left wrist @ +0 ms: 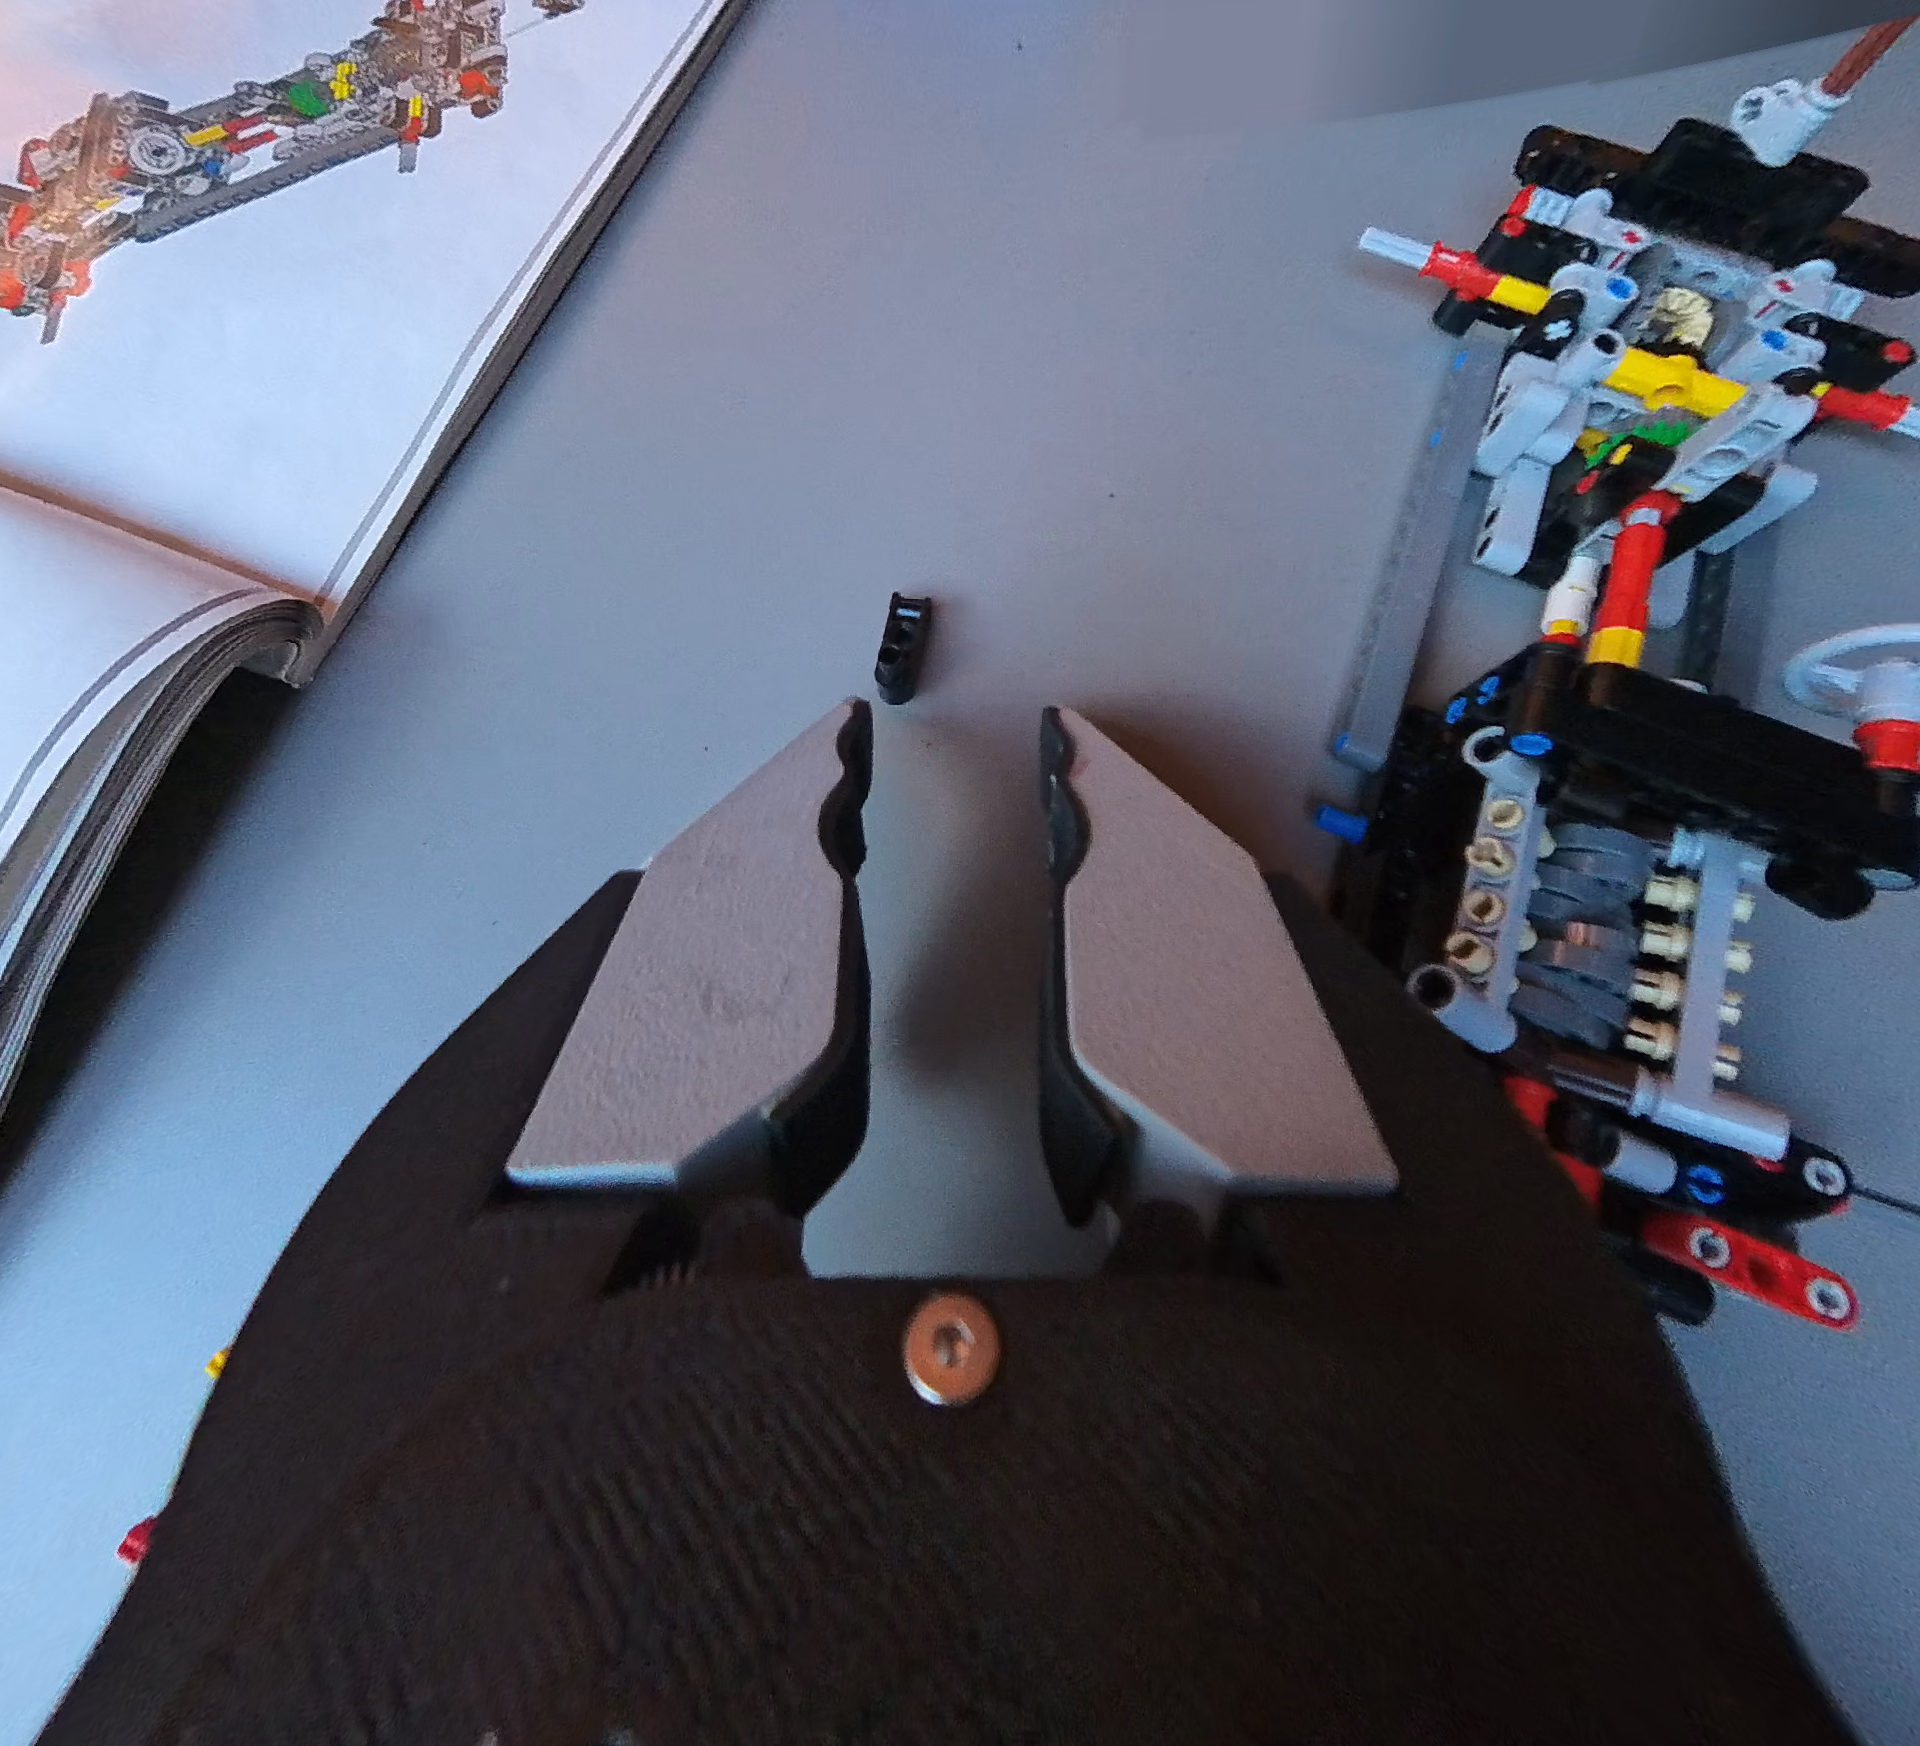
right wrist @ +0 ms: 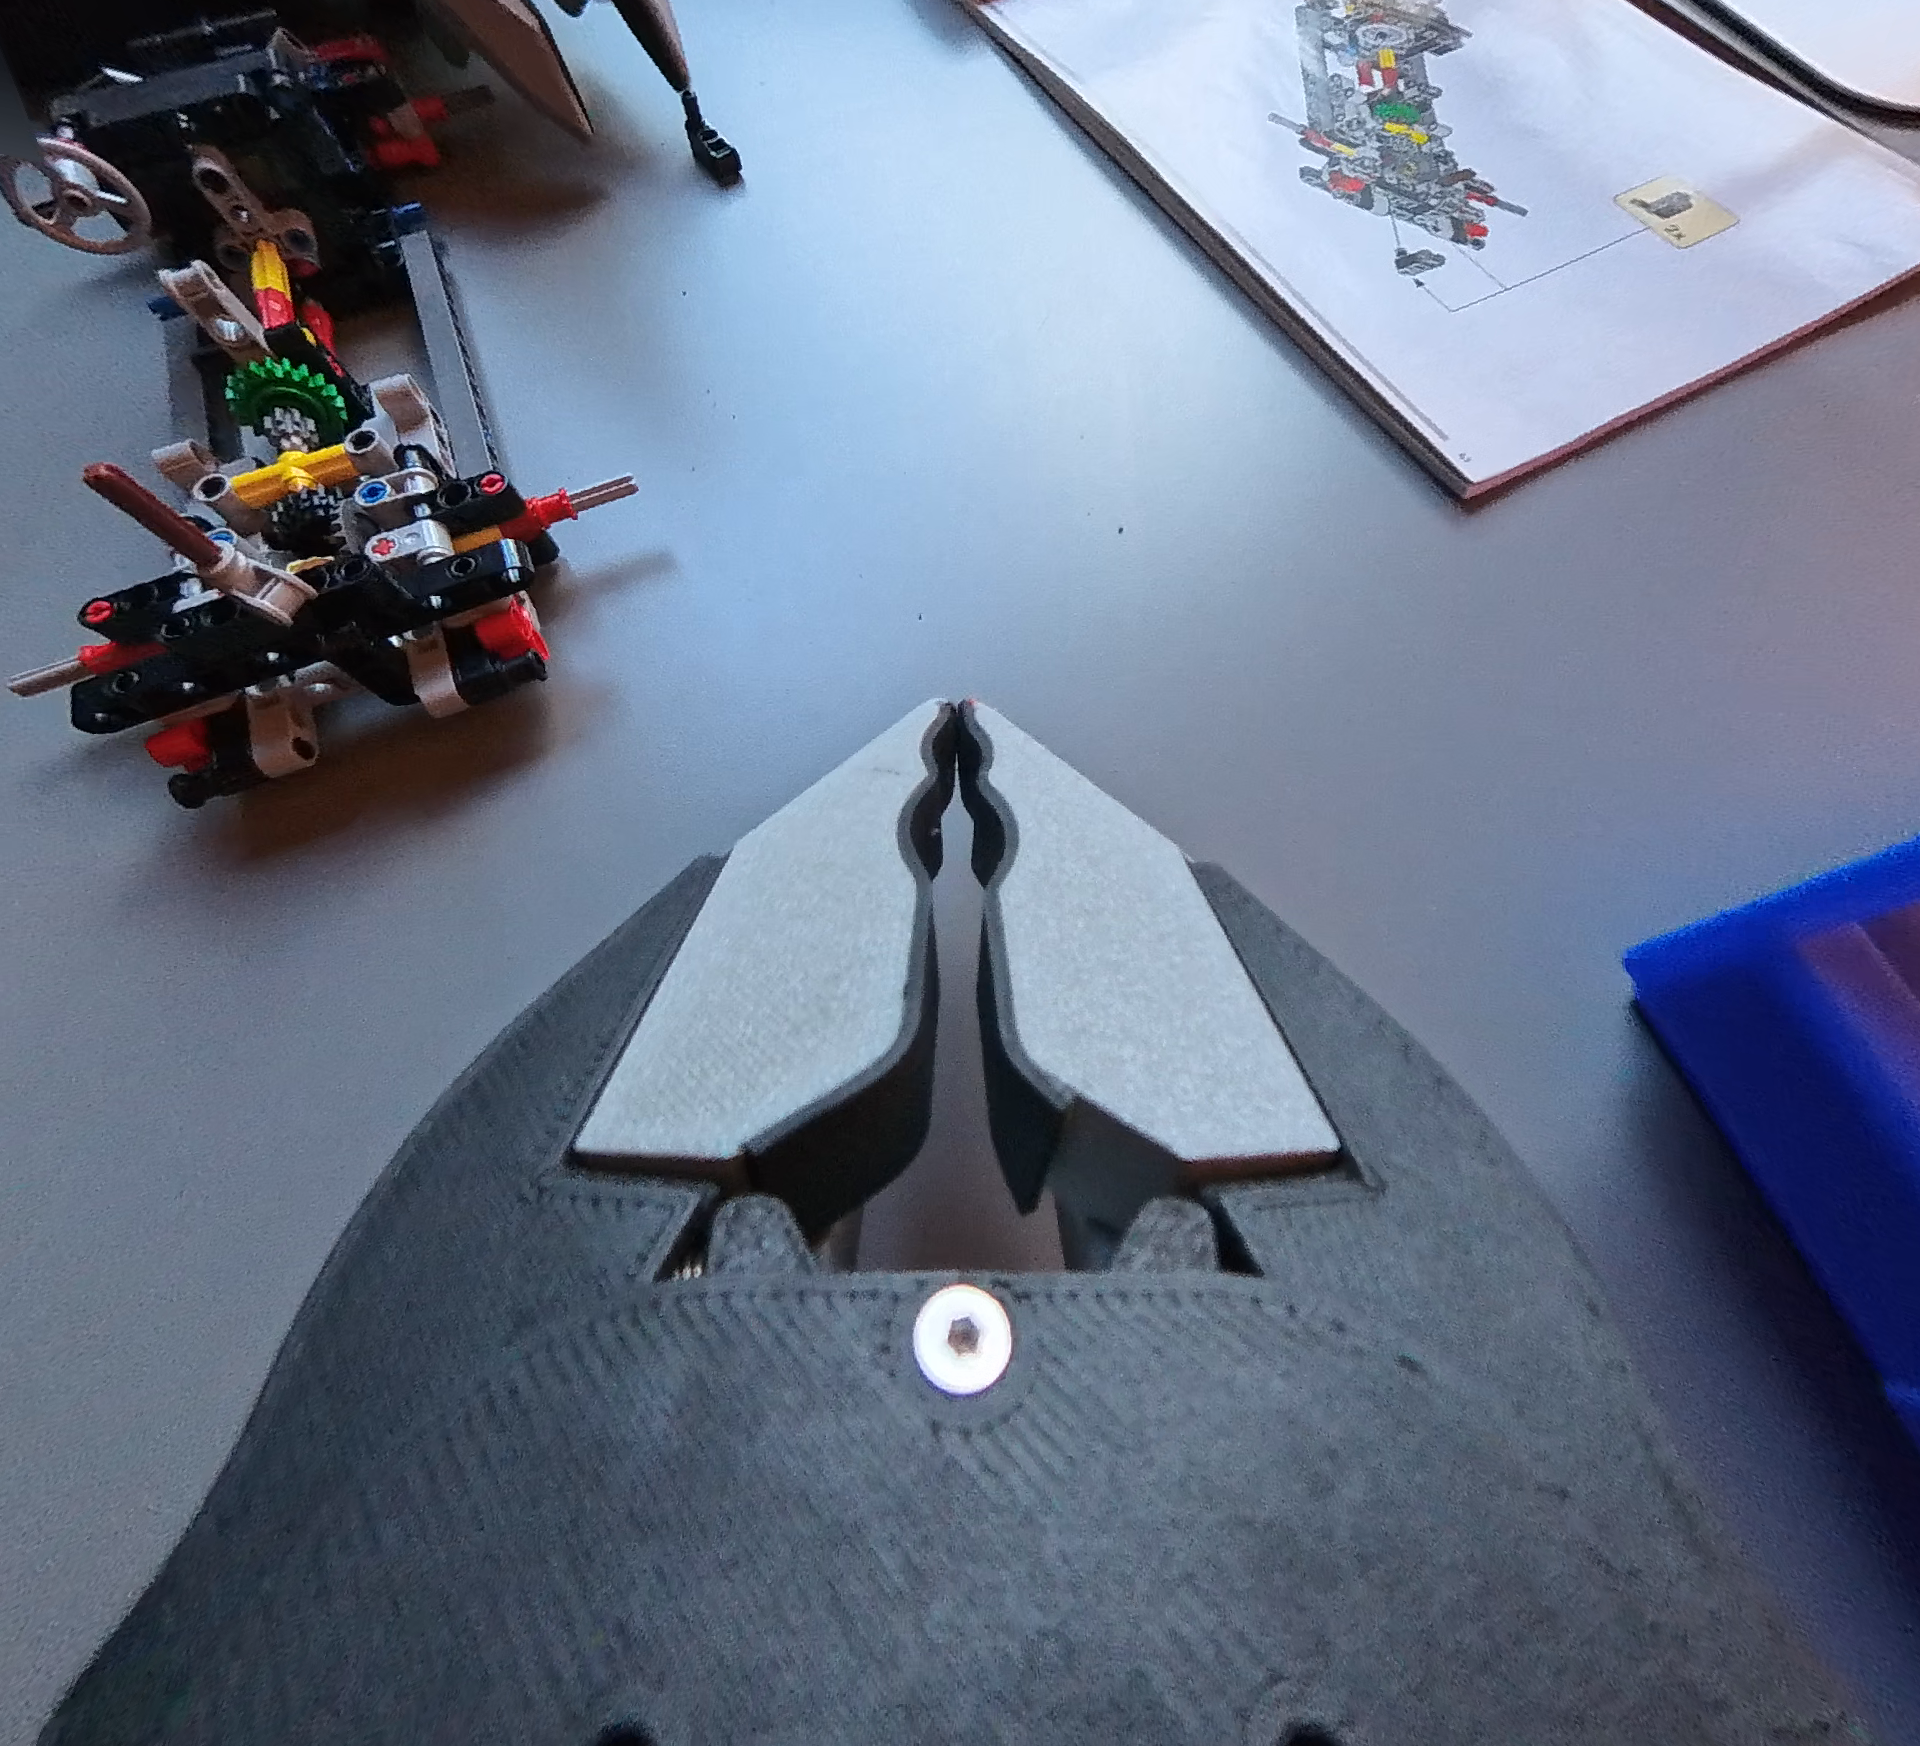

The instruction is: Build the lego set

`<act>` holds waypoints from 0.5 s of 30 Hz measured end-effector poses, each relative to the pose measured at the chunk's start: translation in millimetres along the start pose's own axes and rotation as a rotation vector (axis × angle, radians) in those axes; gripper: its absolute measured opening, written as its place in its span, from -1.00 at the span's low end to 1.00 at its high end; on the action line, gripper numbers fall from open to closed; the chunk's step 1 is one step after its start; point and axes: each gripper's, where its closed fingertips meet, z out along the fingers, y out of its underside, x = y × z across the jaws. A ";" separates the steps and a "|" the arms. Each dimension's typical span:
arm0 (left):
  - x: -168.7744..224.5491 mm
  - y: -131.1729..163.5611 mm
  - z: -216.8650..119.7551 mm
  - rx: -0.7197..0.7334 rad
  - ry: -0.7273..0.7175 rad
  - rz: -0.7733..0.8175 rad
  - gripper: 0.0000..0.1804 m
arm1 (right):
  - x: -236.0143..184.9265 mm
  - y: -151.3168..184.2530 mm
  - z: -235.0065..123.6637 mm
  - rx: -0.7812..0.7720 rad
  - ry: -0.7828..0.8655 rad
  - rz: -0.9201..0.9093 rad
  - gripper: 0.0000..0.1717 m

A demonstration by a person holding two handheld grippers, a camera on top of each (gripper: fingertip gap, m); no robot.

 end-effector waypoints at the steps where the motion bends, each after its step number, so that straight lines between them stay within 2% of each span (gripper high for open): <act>1: 0.4 -0.4 -0.3 0.004 0.004 -0.001 -0.66 | -0.9 0.2 0.2 -0.002 -0.008 -0.002 -1.00; 15: 0.7 -1.2 -0.7 0.009 0.031 -0.024 -0.69 | -6.5 -1.4 -1.1 0.011 -0.036 -0.028 -1.00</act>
